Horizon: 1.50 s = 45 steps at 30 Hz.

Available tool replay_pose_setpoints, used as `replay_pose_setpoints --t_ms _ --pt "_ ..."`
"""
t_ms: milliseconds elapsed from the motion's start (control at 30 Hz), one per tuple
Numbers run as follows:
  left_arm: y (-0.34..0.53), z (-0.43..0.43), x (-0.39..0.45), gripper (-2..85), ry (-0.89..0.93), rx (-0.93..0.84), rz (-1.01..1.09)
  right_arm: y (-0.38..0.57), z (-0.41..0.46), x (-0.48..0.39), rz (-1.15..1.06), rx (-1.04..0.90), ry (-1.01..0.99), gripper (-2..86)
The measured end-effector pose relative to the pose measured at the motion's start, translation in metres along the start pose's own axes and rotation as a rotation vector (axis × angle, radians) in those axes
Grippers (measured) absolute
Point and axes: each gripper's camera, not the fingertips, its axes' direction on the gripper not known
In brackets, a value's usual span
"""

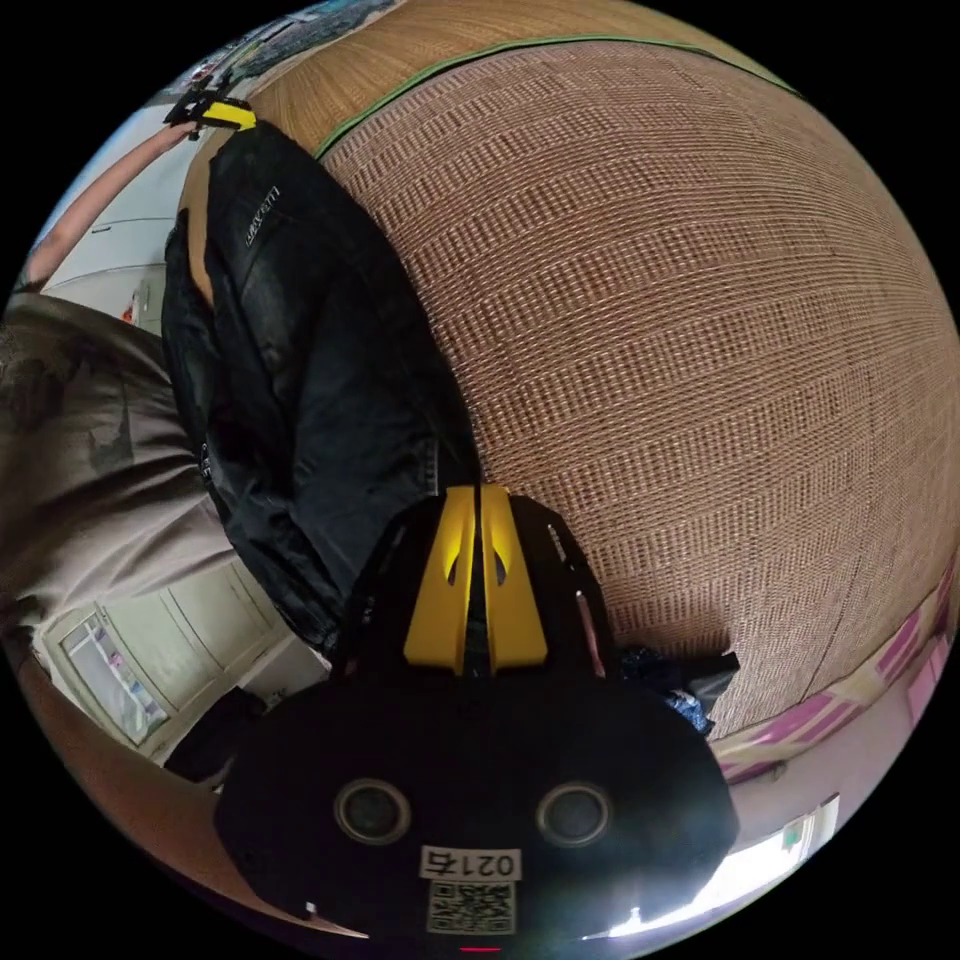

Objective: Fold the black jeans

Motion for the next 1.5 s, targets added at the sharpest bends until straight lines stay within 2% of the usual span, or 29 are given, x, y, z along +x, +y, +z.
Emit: replay_pose_setpoints --t_ms 233,400,533,600,633,700,800,867,933,1067,1167,1300,1500 --pt "-0.092 -0.052 -0.041 -0.9 -0.042 0.112 -0.06 -0.009 -0.024 0.03 0.053 -0.045 0.087 -0.9" --pt "-0.188 -0.075 -0.066 -0.9 -0.117 0.037 -0.064 -0.018 -0.05 0.067 0.14 -0.058 0.14 -0.7" --pt "-0.222 -0.089 -0.077 -0.8 -0.158 0.008 -0.096 -0.025 -0.082 0.085 0.216 0.012 0.263 -0.3" --pt "-0.227 -0.094 -0.084 -0.3 -0.107 0.027 -0.141 -0.026 -0.085 0.093 0.251 0.018 0.253 0.3" --pt "-0.225 -0.096 -0.084 -0.1 -0.094 0.045 -0.147 -0.024 -0.081 0.096 0.262 -0.004 0.229 0.8" --pt "-0.201 -0.114 -0.079 2.2 -0.062 0.19 -0.177 -0.015 -0.073 0.093 0.263 -0.045 0.239 4.2" --pt "-0.145 -0.129 -0.054 7.9 0.032 0.38 -0.171 0.028 -0.079 0.078 0.27 0.116 0.107 8.6" --pt "-0.113 -0.124 -0.024 10.3 0.056 0.4 -0.162 0.063 -0.082 0.056 0.263 0.257 0.053 9.4" --pt "-0.09 -0.107 0.023 11.2 0.053 0.329 -0.119 0.1 -0.073 0.005 0.204 0.377 0.03 9.2" --pt "-0.063 -0.042 0.154 11.2 -0.04 0.079 0.019 0.119 -0.036 -0.092 0.079 0.339 0.133 10.1" --pt "-0.043 -0.013 0.209 10.2 -0.067 0.102 -0.015 0.127 -0.006 -0.155 0.039 0.361 0.12 11.0" --pt "-0.012 0.017 0.219 10.1 -0.031 0.071 -0.142 0.149 0.025 -0.201 0.066 0.446 -0.037 10.8" --pt "0.0 0.044 0.22 10.7 -0.013 -0.07 -0.09 0.188 0.05 -0.233 0.101 0.477 -0.107 9.4"
